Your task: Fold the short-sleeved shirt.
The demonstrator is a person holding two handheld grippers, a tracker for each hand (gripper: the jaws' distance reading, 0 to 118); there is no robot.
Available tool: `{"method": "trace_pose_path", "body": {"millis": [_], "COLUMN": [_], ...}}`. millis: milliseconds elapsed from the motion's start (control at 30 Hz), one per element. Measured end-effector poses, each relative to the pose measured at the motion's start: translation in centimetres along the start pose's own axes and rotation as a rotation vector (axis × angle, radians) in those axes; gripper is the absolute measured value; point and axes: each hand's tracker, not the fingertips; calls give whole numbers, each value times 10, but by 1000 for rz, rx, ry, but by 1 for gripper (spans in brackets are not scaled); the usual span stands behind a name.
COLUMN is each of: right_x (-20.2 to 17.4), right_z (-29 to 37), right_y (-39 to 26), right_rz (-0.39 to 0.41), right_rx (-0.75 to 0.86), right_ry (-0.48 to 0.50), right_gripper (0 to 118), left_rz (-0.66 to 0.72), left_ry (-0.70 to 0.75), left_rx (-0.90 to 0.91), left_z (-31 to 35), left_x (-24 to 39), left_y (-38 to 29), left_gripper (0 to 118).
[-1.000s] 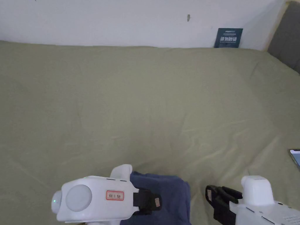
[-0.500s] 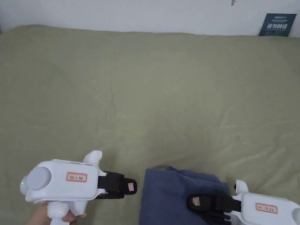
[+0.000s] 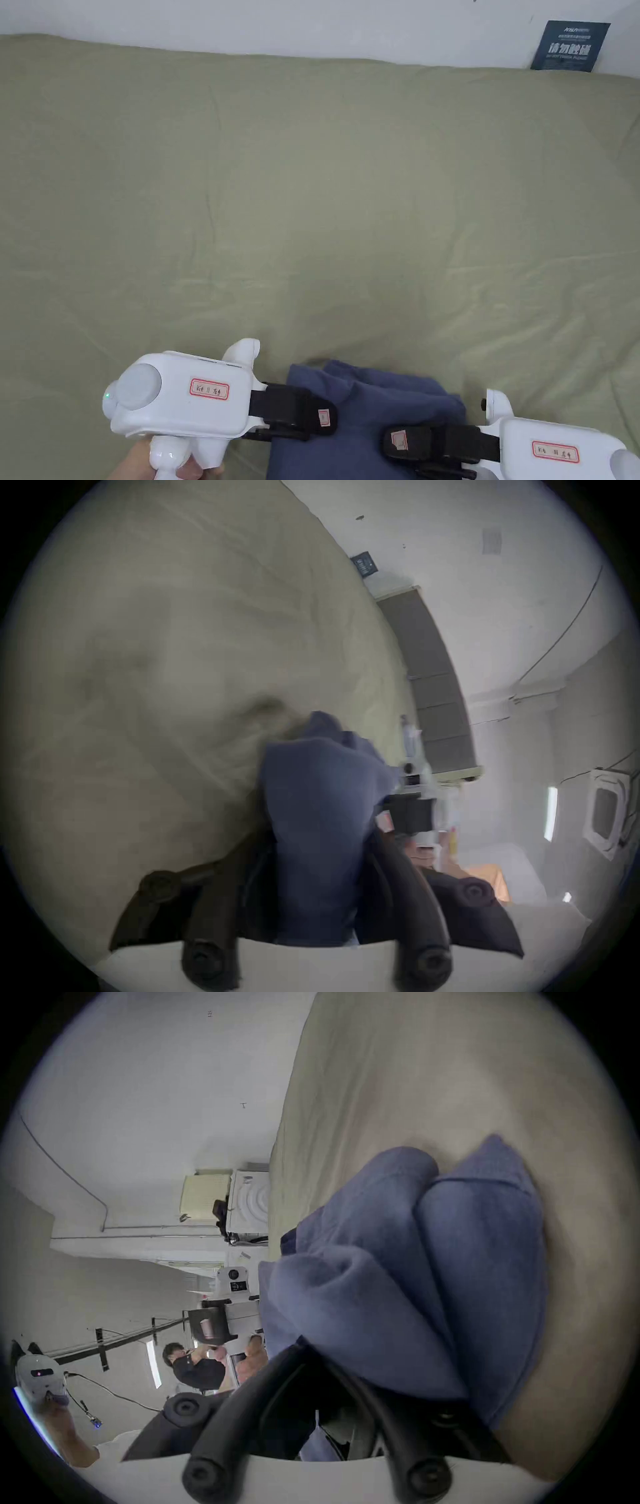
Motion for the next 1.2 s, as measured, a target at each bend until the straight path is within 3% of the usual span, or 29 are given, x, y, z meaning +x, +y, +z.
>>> {"method": "trace_pose_path", "body": {"millis": [67,200,400,667,933,967,1000,1033,1067,1200], "right_x": [-9,-38,-74,-78,-75,-76,-77,-77,-77,-80], "right_z": [2,12,13,-8,-11,-11,-11,-9,-8,-3], "right_y": [-2,-11,-18,-11,0,2,4,6,7,9], "right_rz": [18,116,266,268,264,266,267,270,268,278], "right_rx": [5,33,68,99,136,141,148,155,160,171], "right_ry": [-32,-59,-144,-142,-176,-177,-180,-180,-175,-176], "right_gripper": [0,0,0,0,0,0,0,0,0,0], "left_rz": [56,9,-59,-1,55,49,37,29,24,69], "left_ry": [-70,-47,159,379,451,471,493,514,536,528], "left_rx": [-2,-3,96,177,113,99,94,102,112,143], "left_z": [7,39,161,324,363,361,358,357,355,368], "left_x": [-2,2,-17,-82,-130,-130,-131,-130,-130,-129], "left_y": [-1,4,24,61,106,107,110,110,109,104], "left_gripper": [29,29,29,29,30,38,58,95,111,113]}}
